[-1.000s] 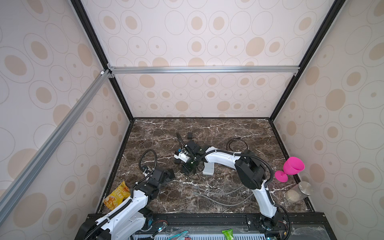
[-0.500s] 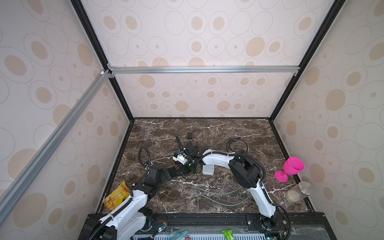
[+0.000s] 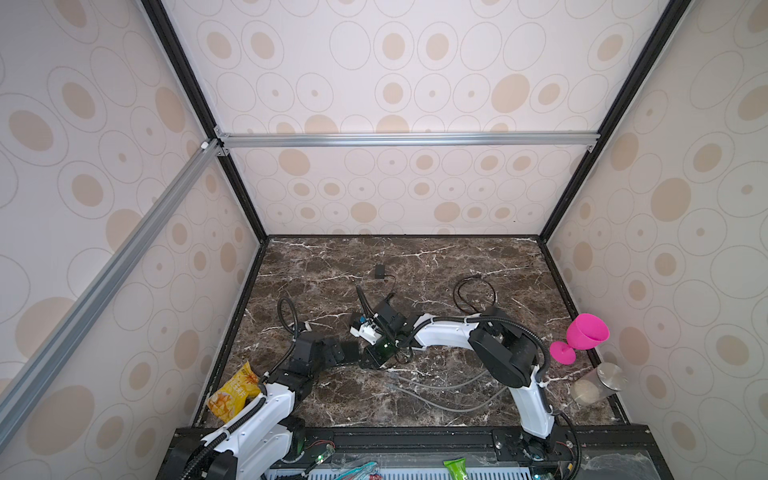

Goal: Insert the plug into the switch port

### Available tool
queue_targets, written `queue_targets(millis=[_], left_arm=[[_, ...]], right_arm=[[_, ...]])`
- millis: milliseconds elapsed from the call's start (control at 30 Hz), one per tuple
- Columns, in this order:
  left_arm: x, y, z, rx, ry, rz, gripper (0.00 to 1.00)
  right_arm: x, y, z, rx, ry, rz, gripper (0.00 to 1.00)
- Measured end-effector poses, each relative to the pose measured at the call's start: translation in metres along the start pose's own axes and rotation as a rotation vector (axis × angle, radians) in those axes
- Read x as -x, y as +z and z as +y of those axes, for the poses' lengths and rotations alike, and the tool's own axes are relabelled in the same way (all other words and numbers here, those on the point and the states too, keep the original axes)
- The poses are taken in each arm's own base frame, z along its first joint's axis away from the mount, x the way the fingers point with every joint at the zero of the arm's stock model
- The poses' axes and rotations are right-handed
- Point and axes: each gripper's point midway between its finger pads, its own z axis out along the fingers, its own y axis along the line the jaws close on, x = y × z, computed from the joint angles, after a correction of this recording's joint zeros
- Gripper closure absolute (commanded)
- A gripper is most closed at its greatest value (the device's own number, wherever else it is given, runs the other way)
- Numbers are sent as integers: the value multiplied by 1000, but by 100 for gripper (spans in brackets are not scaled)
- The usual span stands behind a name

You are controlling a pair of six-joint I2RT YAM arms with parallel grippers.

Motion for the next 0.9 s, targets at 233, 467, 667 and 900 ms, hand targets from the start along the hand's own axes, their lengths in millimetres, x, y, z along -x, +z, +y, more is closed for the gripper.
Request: queue_targets(millis=[233, 467, 667, 900], left_arm=[[-1, -1, -2, -13, 0, 6, 6], [-3, -1, 0, -5, 15, 13, 9], [-2, 4, 1, 19, 47, 22, 22], [5, 13, -5, 44, 54, 36, 21]], right_arm=[[-17, -12, -4, -54, 1, -4, 100], [-42, -33, -22, -159, -45, 26, 100], [-36, -51, -43, -297, -172, 63, 100], [4, -65, -47, -333, -282, 31, 100]])
